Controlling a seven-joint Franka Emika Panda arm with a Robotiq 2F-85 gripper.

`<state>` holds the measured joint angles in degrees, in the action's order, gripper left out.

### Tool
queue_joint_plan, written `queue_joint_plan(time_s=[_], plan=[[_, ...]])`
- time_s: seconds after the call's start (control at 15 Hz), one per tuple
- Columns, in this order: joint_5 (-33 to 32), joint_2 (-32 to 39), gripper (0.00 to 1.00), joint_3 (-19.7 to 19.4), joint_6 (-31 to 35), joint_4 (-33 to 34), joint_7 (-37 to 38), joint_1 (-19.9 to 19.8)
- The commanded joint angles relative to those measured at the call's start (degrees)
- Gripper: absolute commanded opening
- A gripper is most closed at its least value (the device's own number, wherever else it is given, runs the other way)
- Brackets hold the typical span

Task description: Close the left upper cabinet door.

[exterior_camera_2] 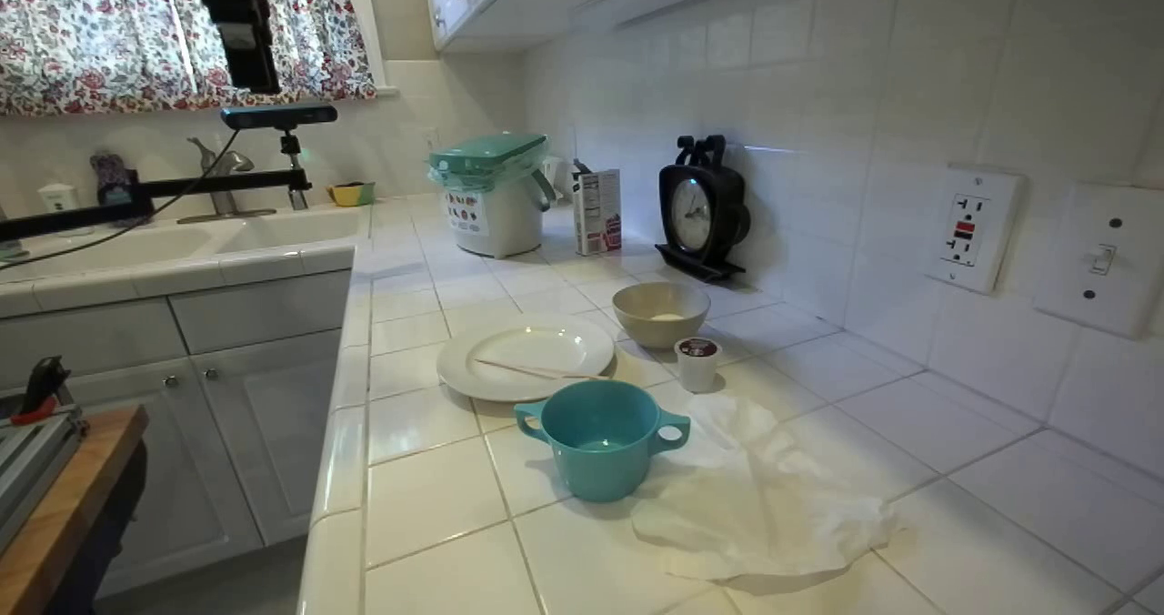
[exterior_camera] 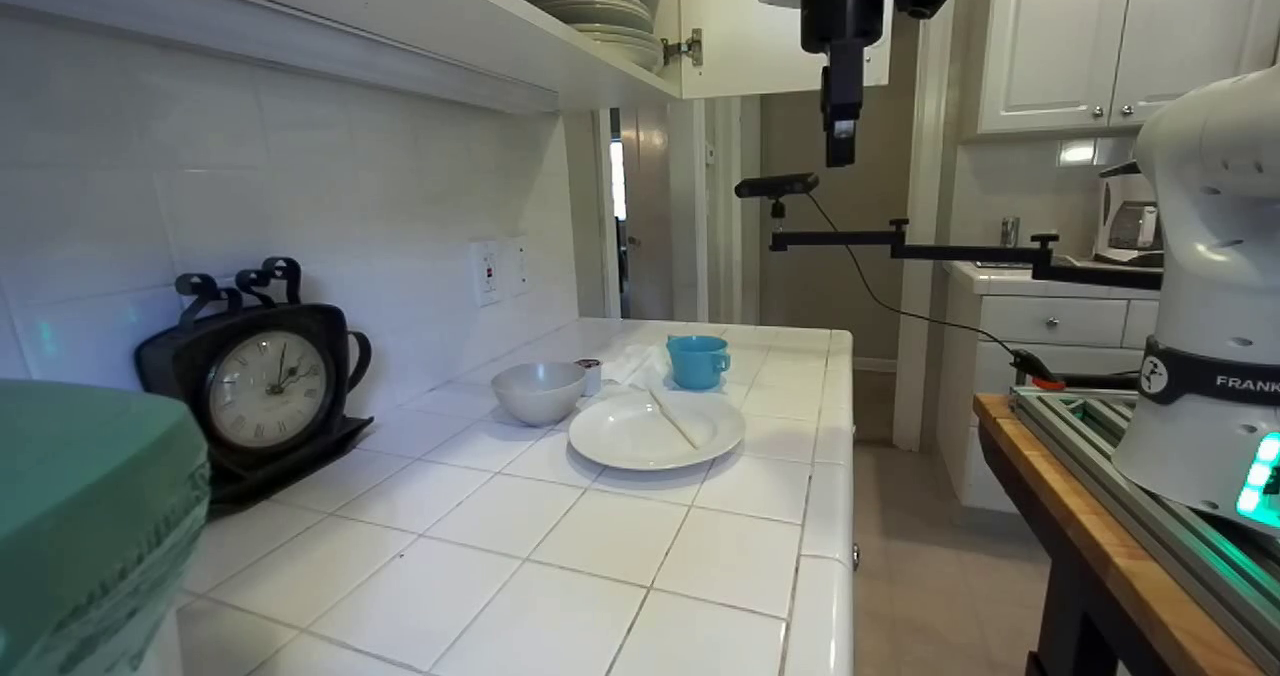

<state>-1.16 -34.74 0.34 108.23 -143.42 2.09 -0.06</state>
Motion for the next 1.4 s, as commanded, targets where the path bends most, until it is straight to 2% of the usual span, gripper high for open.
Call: queue_joint_plan(time_s=[0.0,0.93,1.33], plan=[[0.06,0.02,1.00,0.09,-0.13,0.11,-0.07,-0.12],[-0.17,-0.07,1.00,0.30,-0.16,0.16,-0.09,-0.04],[0.46,-3.27,1.00,4.85,-4.85,4.63,1.88,3.06]])
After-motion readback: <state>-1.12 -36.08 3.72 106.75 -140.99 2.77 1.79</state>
